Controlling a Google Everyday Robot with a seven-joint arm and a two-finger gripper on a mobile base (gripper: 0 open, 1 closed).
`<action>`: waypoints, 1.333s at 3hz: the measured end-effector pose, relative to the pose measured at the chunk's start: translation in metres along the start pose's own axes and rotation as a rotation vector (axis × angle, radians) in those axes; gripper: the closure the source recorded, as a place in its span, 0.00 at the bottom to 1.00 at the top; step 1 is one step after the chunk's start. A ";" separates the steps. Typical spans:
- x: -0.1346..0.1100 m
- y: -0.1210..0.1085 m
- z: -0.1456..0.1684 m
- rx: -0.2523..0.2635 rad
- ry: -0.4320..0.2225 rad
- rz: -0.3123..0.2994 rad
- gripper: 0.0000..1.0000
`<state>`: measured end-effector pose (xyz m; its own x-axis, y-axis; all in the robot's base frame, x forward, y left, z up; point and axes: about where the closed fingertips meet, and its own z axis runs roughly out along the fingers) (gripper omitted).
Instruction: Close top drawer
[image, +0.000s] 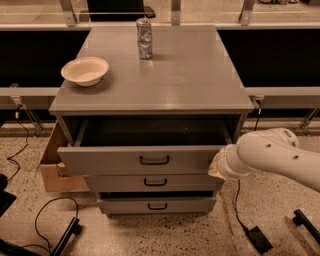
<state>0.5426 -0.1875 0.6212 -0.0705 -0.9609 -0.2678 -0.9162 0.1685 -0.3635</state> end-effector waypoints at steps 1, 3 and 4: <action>0.000 0.000 0.000 -0.001 0.000 -0.001 0.36; -0.001 0.001 0.001 -0.003 0.000 -0.003 0.00; -0.001 0.001 0.001 -0.003 0.000 -0.003 0.00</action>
Offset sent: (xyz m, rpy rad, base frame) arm -0.0002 0.0005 -0.0003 -0.0002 0.0007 0.0012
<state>0.5418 -0.1860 0.6203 -0.0676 -0.9613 -0.2670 -0.9176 0.1650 -0.3617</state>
